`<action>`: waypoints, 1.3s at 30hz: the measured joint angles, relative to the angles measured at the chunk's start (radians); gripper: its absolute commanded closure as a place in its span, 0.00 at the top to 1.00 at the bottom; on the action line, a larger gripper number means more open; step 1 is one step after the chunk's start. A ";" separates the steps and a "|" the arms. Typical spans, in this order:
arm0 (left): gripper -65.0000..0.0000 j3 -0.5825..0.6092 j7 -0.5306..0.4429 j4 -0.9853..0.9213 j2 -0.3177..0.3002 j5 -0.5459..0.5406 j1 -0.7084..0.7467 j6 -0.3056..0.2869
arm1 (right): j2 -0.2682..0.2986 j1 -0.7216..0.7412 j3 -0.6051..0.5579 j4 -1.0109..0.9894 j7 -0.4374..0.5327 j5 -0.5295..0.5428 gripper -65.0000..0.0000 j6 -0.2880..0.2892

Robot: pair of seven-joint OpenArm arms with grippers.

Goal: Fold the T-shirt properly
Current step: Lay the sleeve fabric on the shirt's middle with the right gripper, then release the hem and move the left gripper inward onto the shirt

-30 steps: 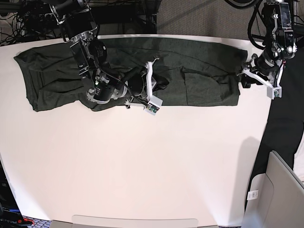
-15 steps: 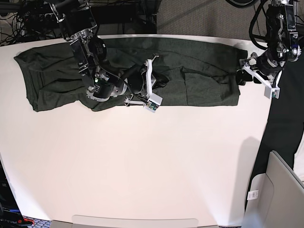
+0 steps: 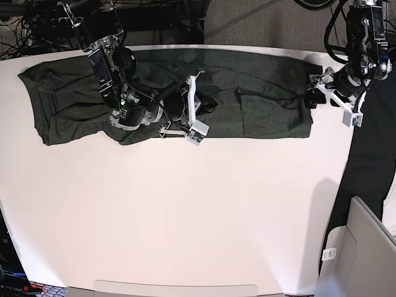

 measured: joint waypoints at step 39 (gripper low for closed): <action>0.74 0.037 -0.024 -0.124 0.064 -0.008 -0.056 -0.024 | 0.047 -0.051 0.003 0.072 0.000 0.010 0.00 0.000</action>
